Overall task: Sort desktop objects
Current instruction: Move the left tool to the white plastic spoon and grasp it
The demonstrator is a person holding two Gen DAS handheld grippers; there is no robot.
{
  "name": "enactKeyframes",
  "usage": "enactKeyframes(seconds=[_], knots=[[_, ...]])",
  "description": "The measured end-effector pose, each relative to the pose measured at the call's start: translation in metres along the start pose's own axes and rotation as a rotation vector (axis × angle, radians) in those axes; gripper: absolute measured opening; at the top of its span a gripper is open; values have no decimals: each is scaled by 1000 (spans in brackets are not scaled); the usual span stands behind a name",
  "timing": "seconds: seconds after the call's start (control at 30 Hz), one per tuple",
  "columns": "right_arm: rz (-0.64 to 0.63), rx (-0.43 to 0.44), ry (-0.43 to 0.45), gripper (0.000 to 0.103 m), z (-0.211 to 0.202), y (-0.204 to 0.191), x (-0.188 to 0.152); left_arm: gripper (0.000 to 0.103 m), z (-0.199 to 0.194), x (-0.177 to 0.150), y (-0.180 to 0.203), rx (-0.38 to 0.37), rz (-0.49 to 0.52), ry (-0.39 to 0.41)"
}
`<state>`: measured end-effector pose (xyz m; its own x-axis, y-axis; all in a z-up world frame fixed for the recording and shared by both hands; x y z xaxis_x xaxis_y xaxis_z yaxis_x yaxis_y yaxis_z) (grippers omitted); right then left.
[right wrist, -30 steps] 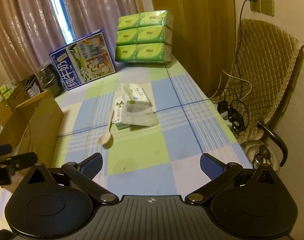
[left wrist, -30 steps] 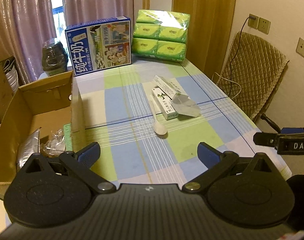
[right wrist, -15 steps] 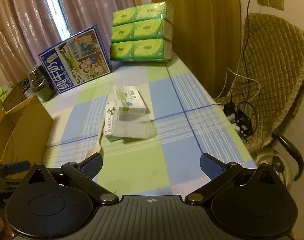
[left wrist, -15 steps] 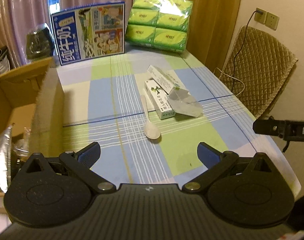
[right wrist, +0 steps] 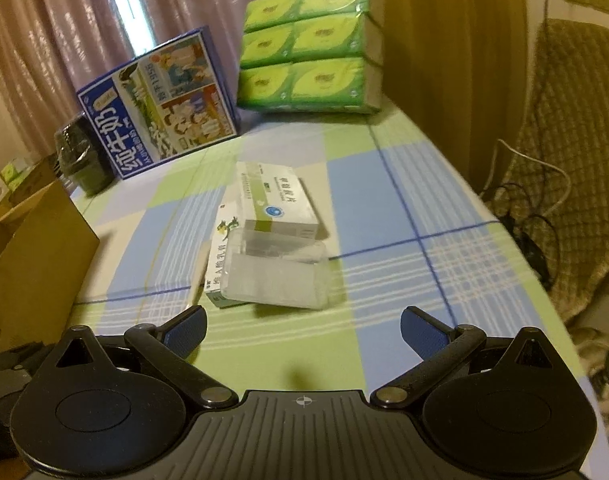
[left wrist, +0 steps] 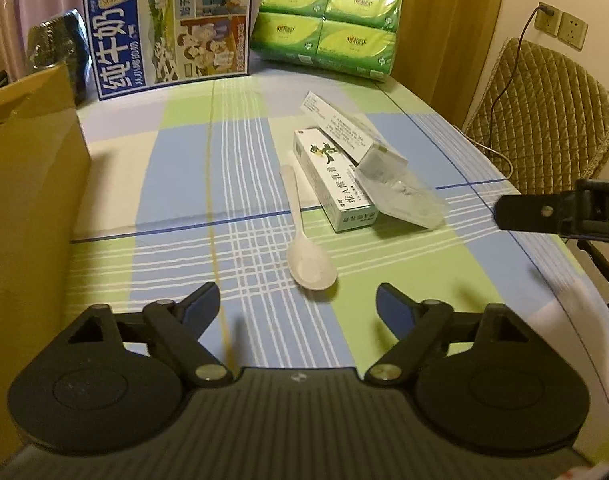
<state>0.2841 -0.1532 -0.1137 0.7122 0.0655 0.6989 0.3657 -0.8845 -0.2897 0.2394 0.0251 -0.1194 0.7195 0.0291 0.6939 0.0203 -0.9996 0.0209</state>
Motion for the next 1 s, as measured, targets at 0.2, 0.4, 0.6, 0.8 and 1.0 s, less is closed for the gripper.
enactKeyframes(seconds=[0.2,0.4,0.6,0.8,1.0], knots=[[10,-3,-3,101,23,8,6,77,19,5,3,-8,11,20],[8,-4,-11,101,35,11,9,59,35,5,6,-11,18,32],[-17,18,-6,101,45,4,11,42,45,2,10,1,49,28],[-17,51,-9,101,56,-1,14,25,46,3,7,4,54,33],[-1,78,-6,101,68,-1,19,24,35,6,-7,16,61,33]])
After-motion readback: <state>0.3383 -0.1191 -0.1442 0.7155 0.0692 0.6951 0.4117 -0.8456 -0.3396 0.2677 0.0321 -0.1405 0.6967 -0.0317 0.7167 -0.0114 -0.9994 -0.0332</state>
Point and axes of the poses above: each gripper's, at about its wrist camera, not at the fingertips, and z roughly the way its jaws point, y to its right, x to its top, the point moved 5 cm from there along z, roughly the way its jaws point, and after that the axes turned 4 degrees about x, right-handed, at the moved point
